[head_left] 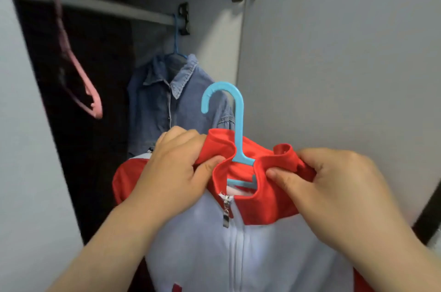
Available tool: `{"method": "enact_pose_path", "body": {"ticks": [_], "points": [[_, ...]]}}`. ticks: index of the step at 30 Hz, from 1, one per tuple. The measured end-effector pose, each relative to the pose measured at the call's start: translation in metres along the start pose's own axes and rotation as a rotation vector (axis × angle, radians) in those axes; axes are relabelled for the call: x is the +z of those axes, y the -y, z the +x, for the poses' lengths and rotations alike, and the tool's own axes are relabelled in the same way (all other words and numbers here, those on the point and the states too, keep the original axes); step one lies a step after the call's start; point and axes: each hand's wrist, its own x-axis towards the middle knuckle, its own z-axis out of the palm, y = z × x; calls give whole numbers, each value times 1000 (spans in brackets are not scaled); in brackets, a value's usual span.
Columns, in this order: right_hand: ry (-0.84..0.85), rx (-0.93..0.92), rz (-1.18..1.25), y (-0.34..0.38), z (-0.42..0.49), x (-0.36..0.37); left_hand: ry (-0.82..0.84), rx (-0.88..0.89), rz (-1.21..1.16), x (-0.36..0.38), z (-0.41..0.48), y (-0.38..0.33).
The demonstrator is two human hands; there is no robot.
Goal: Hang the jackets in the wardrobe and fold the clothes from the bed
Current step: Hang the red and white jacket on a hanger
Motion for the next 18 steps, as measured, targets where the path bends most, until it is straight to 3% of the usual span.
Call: {"method": "enact_pose_path", "body": {"ticks": [8, 13, 18], "points": [[135, -96, 24, 1, 1, -15, 170, -234, -22, -17, 3, -6], [184, -47, 154, -14, 4, -23, 47, -370, -161, -45, 20, 12], [128, 46, 336, -4, 20, -20, 16, -348, -124, -56, 43, 11]]}}
